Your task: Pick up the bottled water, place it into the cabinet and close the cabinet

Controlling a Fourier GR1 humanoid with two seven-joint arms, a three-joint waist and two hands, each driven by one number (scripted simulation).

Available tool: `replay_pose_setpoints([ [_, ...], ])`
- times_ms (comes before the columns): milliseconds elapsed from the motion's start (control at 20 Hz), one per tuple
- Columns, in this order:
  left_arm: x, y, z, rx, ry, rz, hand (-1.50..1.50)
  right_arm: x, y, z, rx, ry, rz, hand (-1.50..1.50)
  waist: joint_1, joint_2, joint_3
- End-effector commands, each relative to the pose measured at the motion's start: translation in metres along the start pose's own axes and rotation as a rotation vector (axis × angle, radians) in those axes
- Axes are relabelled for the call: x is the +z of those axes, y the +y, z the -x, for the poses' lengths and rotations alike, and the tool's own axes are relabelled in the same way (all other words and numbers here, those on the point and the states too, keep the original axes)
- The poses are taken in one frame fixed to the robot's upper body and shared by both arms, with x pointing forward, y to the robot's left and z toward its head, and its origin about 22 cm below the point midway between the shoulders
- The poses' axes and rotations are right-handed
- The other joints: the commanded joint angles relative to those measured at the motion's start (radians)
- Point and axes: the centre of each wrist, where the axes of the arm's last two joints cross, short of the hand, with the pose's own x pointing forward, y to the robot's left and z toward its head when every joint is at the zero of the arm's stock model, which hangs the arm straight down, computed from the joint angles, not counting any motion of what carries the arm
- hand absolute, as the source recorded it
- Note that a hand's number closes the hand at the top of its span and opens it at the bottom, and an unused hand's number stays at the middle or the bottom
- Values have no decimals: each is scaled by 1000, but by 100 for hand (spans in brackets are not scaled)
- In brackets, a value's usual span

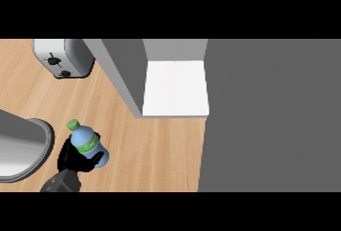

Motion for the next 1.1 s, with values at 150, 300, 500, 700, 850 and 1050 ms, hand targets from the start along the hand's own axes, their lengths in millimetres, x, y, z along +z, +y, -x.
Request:
replay_pose_setpoints([
  [150, -23, -21, -10, 81, -31, 85, 150, -4, 4, -5, -16, -1, -5, -150, 7, -3, 1],
  [300, -12, -19, -7, 53, -19, 99, 150, -3, 3, 4, -4, 20, -21, -150, 6, -2, 1],
  [500, -13, -61, 0, 18, -4, 108, 150, -12, 16, -10, -9, -12, -14, -150, 10, -4, 1],
  [700, -14, -89, -24, 22, 6, 156, 150, -14, 6, 10, -27, 10, -7, -150, 17, -6, 2],
  [850, -26, -114, -32, -13, -39, 180, 150, -11, 9, -10, -22, 6, 6, -150, 8, -3, 1],
  [1050, -46, -165, -42, -62, -50, 198, 150, -19, 15, 11, -11, 17, -38, -150, 8, -3, 1],
])
